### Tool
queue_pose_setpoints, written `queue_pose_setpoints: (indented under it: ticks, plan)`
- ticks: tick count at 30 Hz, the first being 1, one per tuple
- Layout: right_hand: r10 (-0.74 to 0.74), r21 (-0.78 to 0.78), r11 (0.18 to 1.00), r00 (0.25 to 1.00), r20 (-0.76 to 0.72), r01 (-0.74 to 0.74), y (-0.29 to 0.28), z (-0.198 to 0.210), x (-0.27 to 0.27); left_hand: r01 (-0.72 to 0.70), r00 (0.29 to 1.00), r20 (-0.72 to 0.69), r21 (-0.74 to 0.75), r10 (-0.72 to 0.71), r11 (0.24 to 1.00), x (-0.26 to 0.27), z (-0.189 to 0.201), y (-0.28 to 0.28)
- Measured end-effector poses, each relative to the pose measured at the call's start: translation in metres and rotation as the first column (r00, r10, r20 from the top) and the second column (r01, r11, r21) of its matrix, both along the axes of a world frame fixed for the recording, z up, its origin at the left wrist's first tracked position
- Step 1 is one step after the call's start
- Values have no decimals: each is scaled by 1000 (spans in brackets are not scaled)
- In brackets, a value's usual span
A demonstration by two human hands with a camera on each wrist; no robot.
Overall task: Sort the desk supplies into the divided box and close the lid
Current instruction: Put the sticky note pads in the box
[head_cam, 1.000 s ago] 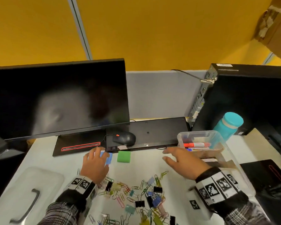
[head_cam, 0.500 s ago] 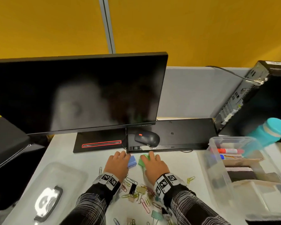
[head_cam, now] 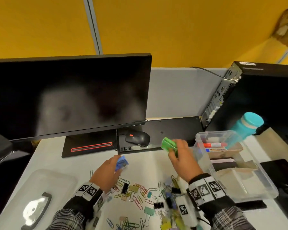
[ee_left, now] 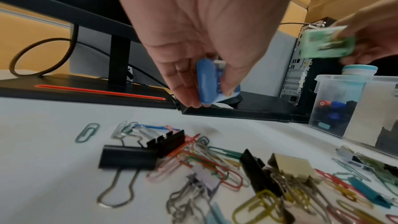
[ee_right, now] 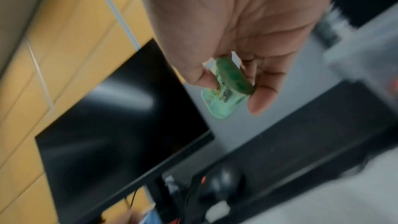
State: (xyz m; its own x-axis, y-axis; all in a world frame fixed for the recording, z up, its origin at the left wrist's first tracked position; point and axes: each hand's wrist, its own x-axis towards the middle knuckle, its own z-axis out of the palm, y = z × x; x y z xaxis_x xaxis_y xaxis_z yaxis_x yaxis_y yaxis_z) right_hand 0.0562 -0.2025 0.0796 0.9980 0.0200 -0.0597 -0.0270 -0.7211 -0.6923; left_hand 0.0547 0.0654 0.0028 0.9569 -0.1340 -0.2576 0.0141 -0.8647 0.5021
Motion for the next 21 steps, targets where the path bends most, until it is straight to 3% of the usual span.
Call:
queue_pose_setpoints:
  ticks: [4, 9, 17, 21]
  plan:
    - [-134, -128, 981, 986, 98, 146, -81, 32, -19, 4, 1000, 31, -66, -2, 998, -7, 5, -4]
    - [-275, -281, 934, 945, -178, 219, -152, 37, -27, 76, 994, 87, -30, -73, 997, -11, 14, -31]
    - [-301, -385, 911, 875, -378, 147, -167, -6, 16, 159, 985, 71, -57, -155, 986, -19, 29, -75]
    - [-316, -408, 902, 855, -410, 138, -172, -21, 27, 175, 982, 88, -81, -168, 981, -26, 31, -85]
